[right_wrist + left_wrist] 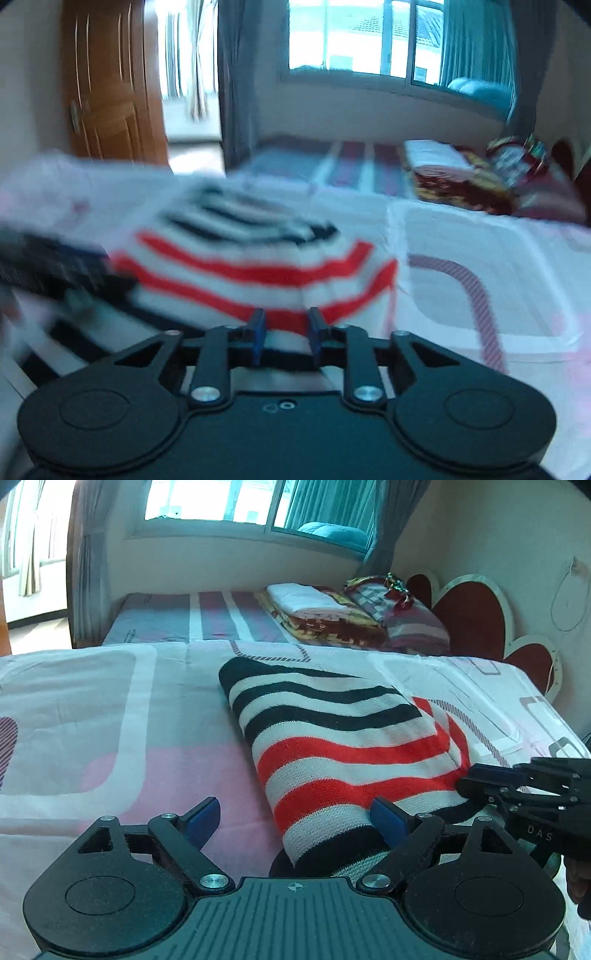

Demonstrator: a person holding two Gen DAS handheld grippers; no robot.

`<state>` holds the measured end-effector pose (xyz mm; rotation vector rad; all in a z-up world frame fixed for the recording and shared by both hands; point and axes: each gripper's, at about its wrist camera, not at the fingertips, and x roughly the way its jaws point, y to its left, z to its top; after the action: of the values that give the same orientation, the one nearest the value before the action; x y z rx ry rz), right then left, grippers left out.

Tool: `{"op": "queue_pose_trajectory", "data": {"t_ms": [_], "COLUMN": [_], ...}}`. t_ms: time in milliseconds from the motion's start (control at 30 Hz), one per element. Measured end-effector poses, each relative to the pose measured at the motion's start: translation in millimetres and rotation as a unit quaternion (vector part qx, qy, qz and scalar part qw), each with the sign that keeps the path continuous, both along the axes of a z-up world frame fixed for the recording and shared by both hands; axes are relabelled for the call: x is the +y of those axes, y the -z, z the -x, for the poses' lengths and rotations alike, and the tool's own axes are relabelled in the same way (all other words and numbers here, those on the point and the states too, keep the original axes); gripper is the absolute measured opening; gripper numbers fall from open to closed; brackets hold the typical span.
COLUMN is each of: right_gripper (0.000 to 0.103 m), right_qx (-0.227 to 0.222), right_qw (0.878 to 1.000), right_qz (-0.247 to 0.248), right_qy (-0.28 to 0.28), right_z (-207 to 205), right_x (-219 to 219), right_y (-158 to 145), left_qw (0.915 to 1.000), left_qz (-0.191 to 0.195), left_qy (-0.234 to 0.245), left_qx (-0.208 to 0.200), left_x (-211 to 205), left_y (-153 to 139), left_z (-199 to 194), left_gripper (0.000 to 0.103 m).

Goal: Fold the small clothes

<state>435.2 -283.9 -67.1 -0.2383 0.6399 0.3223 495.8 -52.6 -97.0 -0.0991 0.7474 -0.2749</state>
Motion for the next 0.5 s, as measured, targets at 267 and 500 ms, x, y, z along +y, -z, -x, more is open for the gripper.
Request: {"op": "queue_pose_trajectory", "data": {"t_ms": [267,500], "right_gripper": [0.026,0.025], "right_qx": [-0.005,-0.024], "right_qw": [0.998,0.998], "right_qz": [-0.024,-0.037], "right_qy": [0.051,0.044], "right_z": [-5.4,24.7], "right_x": [-18.5,-19.9], "right_y": [11.2,-12.9], "left_qw": [0.9998,0.9989], "left_qz": [-0.016,0.021], "left_qy": [-0.002,-0.003], "left_qx": [-0.01,-0.041], "left_x": [-3.6,10.1], "left_y": [-2.3,-25.6], "left_z": [7.4,38.5], "left_gripper": [0.088,0.088]}}
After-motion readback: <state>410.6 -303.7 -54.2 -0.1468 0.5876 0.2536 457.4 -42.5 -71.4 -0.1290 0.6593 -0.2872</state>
